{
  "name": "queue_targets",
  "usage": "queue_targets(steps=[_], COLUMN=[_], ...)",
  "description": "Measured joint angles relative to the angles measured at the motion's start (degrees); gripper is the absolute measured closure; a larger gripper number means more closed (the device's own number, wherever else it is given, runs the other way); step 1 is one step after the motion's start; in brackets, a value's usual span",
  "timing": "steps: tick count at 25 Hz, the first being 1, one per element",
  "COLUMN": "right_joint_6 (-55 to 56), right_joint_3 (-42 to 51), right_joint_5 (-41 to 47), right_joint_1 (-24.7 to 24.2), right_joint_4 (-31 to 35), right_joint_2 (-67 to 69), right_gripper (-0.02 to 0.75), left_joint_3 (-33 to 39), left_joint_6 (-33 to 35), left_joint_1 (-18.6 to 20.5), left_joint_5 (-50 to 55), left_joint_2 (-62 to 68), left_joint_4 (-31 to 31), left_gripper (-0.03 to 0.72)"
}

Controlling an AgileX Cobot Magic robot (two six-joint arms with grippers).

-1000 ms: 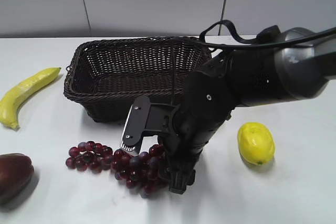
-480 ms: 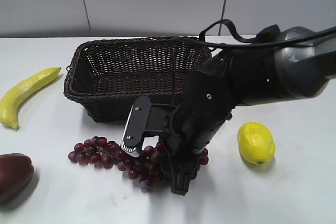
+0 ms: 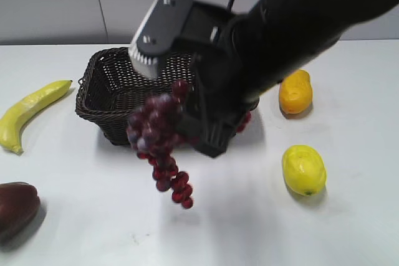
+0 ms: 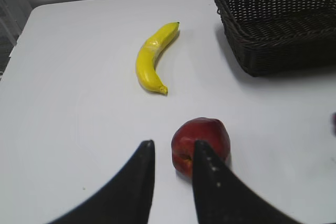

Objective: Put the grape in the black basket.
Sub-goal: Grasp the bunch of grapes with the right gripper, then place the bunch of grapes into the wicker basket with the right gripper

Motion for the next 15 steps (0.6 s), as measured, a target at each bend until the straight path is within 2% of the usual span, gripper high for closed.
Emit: queue_targets(steps=[4, 8, 15], right_joint_6=[1.8, 2.08, 2.25], right_joint_3=[-5.82, -9.22, -10.12], right_joint_5=[-2.27, -10.17, -19.11], right_joint_1=[-0.26, -1.73, -8.08], right_joint_4=[-0.01, -0.07, -0.14], right_joint_2=[-2.44, -1.79, 5.53], right_gripper=[0.388, 0.394, 0.397], left_joint_3=[0.0, 0.0, 0.0], left_joint_6=[0.0, 0.0, 0.0], left_joint_1=[0.0, 0.0, 0.0], left_joint_5=[0.0, 0.0, 0.0], left_joint_2=[0.0, 0.0, 0.0], left_joint_4=[0.0, 0.0, 0.0], left_gripper=[0.452, 0.453, 0.453])
